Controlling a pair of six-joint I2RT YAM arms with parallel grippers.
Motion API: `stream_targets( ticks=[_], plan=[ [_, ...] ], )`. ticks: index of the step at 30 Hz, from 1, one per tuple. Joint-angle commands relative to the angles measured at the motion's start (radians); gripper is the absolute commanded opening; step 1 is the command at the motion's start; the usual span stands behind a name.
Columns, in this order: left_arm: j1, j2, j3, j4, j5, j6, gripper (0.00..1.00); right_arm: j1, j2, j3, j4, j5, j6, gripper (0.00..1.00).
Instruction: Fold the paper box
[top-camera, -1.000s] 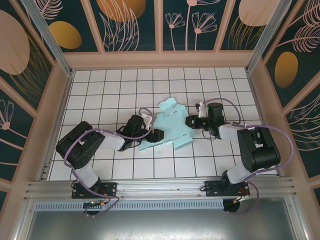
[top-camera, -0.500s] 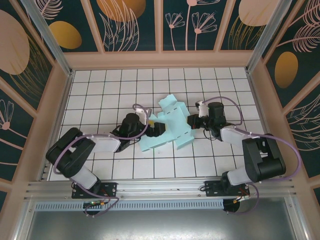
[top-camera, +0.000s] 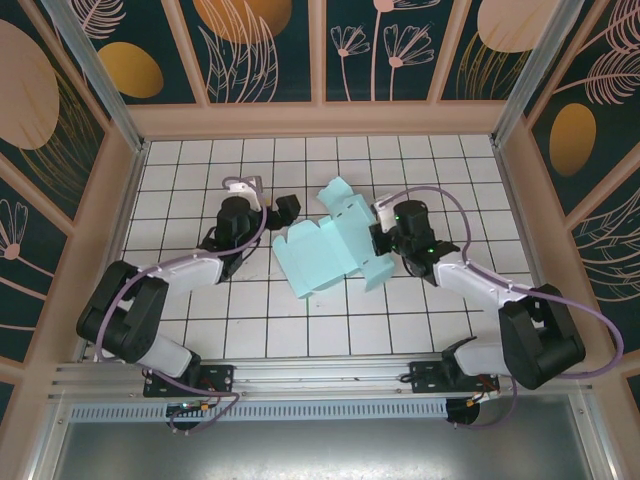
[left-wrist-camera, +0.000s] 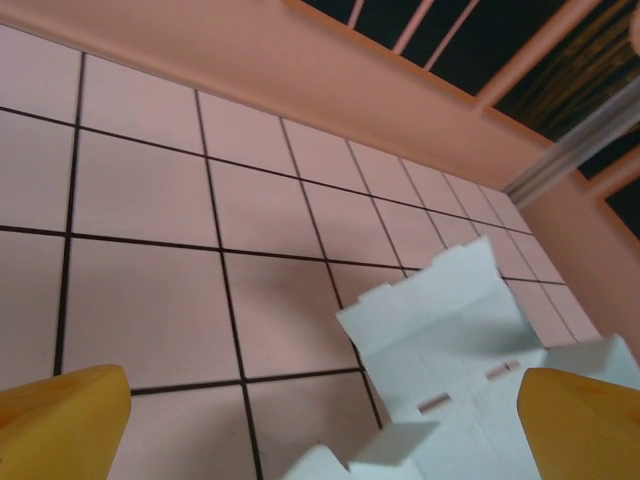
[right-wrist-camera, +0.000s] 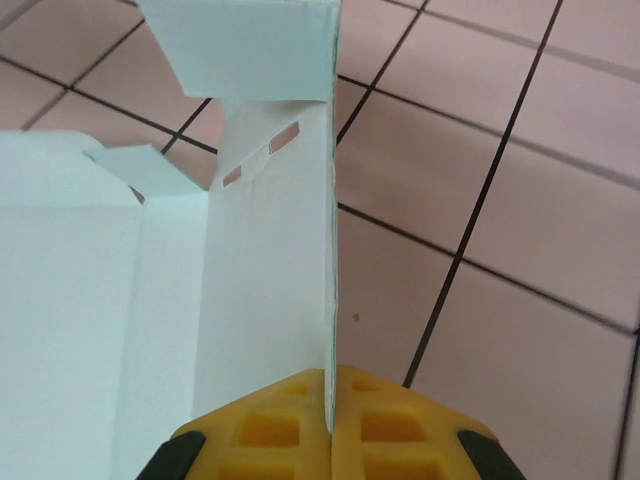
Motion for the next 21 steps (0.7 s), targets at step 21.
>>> stream_targets(
  ticks=[21],
  plan=[
    [0.116, 0.254, 0.235, -0.212, 0.098, 0.013, 0.92, 0.406, 0.201, -0.007, 0.32, 0.816, -0.63, 0.0]
  ],
)
